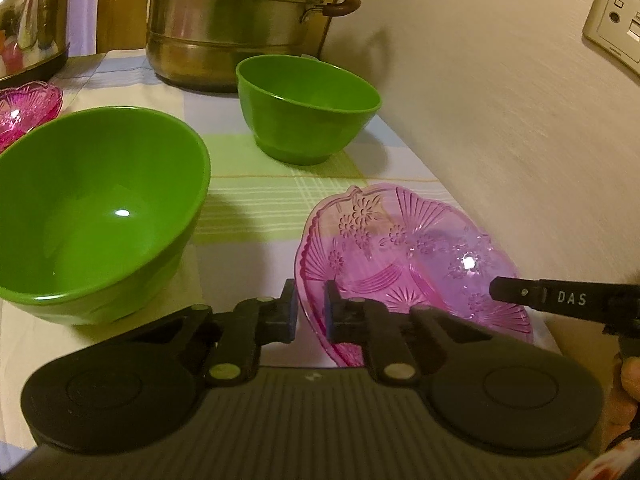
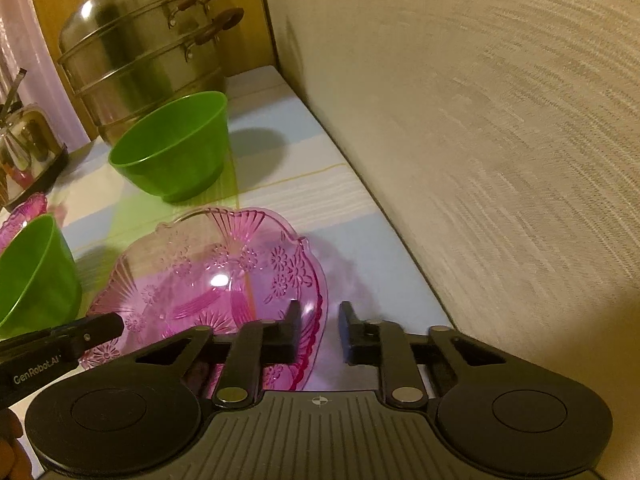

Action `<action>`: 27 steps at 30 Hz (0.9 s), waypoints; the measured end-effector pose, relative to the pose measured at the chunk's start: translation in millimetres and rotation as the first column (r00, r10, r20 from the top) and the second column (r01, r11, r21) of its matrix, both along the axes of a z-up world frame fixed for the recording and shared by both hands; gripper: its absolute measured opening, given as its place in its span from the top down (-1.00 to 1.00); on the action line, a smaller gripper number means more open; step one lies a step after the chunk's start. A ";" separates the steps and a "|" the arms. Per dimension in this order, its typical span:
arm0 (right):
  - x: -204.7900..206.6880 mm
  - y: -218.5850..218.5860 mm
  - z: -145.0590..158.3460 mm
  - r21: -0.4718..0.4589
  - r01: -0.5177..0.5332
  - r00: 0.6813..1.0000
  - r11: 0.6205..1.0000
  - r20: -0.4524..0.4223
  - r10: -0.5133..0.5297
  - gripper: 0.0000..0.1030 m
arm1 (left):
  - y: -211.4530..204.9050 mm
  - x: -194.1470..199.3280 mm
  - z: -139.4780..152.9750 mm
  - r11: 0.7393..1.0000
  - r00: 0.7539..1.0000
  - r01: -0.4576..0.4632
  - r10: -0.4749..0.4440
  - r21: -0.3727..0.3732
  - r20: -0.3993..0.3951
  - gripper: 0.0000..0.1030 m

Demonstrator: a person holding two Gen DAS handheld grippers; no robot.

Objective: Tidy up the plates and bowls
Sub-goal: 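Close both grippers on the rim of the second large pink plate, then lift the plate with both grippers and carry it toward the pink stack by the kettle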

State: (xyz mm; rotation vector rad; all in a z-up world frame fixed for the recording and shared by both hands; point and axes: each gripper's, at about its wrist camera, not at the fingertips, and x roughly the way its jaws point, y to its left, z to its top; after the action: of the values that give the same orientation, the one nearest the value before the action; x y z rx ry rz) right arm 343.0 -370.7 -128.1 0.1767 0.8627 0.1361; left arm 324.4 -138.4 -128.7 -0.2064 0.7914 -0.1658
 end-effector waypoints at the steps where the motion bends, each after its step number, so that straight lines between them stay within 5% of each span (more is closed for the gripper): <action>1: 0.5 0.5 0.0 0.003 -0.001 1.000 1.000 -0.001 0.001 0.76 | -0.2 0.3 -0.3 1.000 1.000 0.002 -0.002 0.002 -0.002 0.78; 11: -12.7 -2.7 16.9 0.024 0.014 1.000 1.000 0.005 -0.015 0.77 | 2.4 -9.5 21.9 1.000 1.000 0.020 -0.020 0.013 0.017 0.79; 27: -74.3 25.3 107.6 0.088 -0.026 0.997 0.996 0.077 0.019 0.79 | 43.7 -66.2 103.1 1.000 0.996 -0.027 0.026 0.001 0.087 0.79</action>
State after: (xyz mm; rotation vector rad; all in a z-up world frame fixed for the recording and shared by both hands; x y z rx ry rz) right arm 268.6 -345.3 -20.4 0.2437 0.7838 0.2012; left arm 258.2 -94.6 -25.6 -0.2059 0.7020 -0.1476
